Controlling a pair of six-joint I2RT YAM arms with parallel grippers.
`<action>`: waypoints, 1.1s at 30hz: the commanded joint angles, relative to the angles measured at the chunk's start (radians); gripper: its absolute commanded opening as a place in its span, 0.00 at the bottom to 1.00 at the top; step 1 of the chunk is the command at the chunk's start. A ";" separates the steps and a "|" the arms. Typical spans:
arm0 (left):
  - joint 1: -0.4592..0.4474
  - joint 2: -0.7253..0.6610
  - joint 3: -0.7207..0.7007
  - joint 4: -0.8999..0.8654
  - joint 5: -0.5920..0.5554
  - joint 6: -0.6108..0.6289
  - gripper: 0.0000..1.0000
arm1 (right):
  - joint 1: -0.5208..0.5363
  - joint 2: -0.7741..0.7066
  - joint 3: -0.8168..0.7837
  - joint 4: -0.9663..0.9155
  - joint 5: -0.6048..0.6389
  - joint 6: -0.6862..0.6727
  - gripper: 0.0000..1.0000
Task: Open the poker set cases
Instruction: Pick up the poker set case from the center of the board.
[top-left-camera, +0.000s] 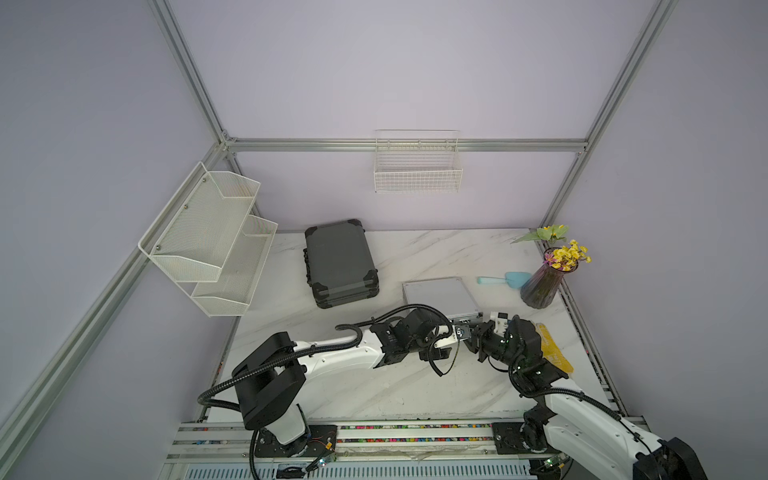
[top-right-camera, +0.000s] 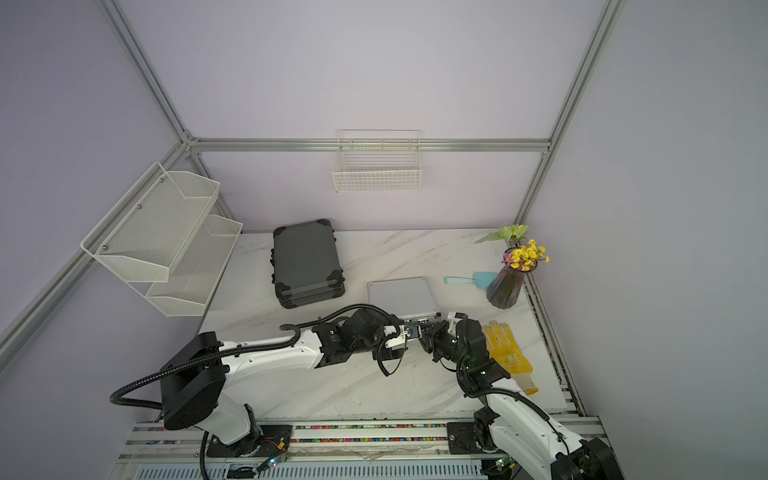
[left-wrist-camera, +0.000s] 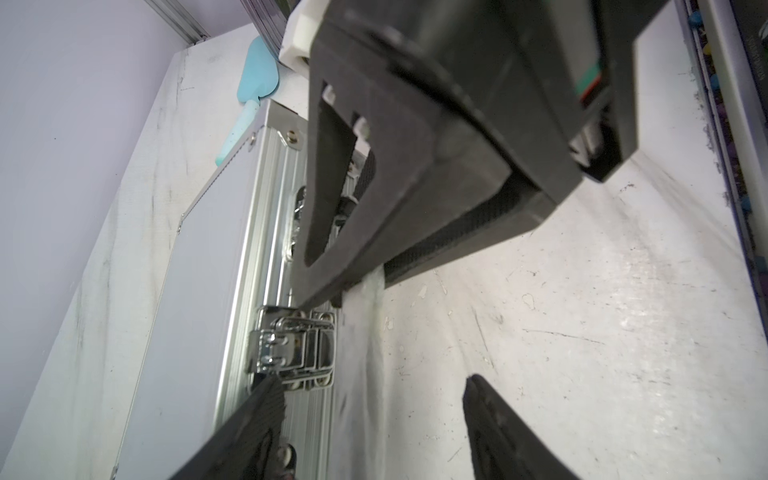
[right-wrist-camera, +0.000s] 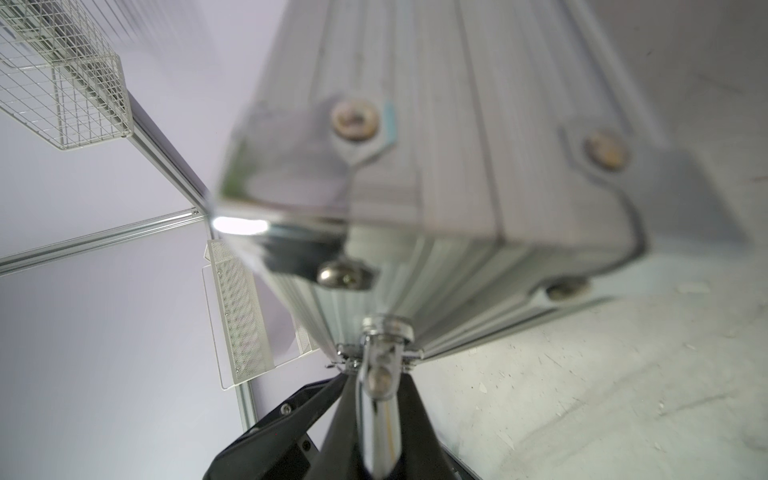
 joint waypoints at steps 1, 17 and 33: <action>0.005 -0.063 0.044 0.066 0.002 0.047 0.70 | 0.005 -0.002 0.002 0.094 -0.028 0.055 0.00; 0.005 -0.039 0.033 0.139 -0.075 0.069 0.69 | 0.006 0.022 -0.005 0.112 -0.033 0.059 0.00; 0.006 0.022 0.064 0.065 -0.029 0.073 0.68 | 0.006 0.029 -0.005 0.119 -0.034 0.065 0.00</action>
